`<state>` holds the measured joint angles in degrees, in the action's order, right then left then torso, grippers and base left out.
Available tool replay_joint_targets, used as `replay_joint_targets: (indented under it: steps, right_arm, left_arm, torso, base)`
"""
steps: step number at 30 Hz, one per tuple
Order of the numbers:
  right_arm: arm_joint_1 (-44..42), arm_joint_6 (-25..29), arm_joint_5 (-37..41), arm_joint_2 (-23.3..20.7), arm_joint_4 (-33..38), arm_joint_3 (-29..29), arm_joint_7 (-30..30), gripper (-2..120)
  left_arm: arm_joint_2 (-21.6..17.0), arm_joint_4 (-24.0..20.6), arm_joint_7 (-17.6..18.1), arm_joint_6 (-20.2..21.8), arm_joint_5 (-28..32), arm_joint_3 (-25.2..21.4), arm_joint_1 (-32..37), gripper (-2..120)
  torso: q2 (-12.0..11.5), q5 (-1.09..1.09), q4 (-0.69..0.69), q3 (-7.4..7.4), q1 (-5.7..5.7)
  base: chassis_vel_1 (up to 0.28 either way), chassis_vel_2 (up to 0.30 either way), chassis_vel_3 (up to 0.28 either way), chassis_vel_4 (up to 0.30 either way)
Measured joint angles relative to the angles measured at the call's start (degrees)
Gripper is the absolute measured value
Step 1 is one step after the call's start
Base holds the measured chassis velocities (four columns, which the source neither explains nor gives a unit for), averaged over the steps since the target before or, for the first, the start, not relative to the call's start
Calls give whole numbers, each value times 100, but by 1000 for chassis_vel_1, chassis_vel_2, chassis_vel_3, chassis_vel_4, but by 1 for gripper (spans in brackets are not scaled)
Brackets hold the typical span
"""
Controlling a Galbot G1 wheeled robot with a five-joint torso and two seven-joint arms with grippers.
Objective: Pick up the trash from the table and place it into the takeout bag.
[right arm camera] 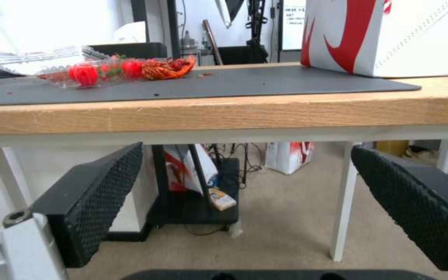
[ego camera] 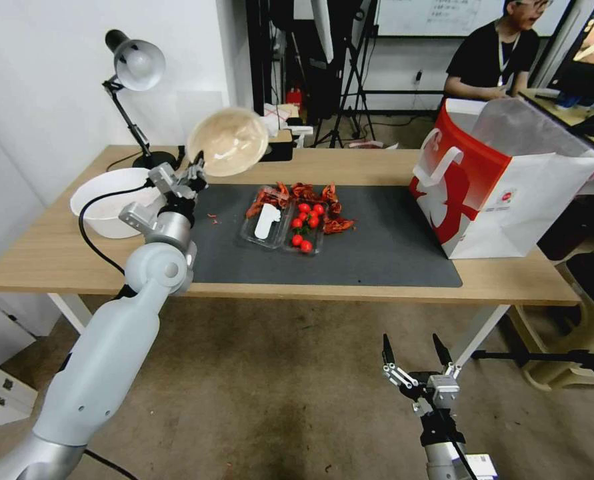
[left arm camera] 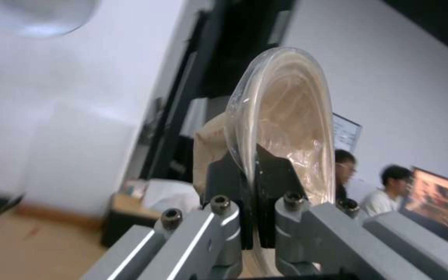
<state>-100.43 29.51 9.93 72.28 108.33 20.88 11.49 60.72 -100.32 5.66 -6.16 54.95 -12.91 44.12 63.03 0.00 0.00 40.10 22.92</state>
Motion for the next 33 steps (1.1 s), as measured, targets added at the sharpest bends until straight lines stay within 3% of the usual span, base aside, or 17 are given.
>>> replay_joint_targets:
  steps: [3,9,16,17,20,28,33]
  right_arm:
    - [2,-1,-7,14,2,-1,0,100]
    - [8,-7,-10,26,6,3,2,100]
    - [9,-11,-2,19,-9,49,17,100]
    - [9,-11,-2,19,-9,49,17,100]
    - [37,-24,11,21,-54,51,24,100]
    - [85,-51,29,34,-107,51,35,100]
    - [98,-50,50,38,-152,74,52,100]
  left_arm:
    - [-127,-127,-378,-133,-527,253,-146,0]
    - [-174,-159,-508,-181,-882,734,-527,0]
    - [66,497,-478,-233,-1095,1964,-1790,0]
    - [66,497,-478,-233,-1095,1964,-1790,0]
    - [311,909,-448,-307,-1340,2463,-2342,0]
    - [901,1420,-209,-364,-1576,3145,-3054,0]
    - [1678,2064,-33,-457,-1767,3683,-3758,0]
  torso:
    - [0,2,0,0,0]
    - [0,1,0,0,0]
    - [-1,2,-2,1,0]
    - [-1,2,-2,1,0]
    - [0,1,-1,1,1]
    - [0,2,0,1,1]
    - [-1,2,-1,1,0]
  base:
    - [0,0,0,0]
    - [0,0,0,0]
    - [0,0,0,0]
    - [0,0,0,0]
    - [0,0,0,0]
    - [0,0,0,0]
    - [0,0,0,0]
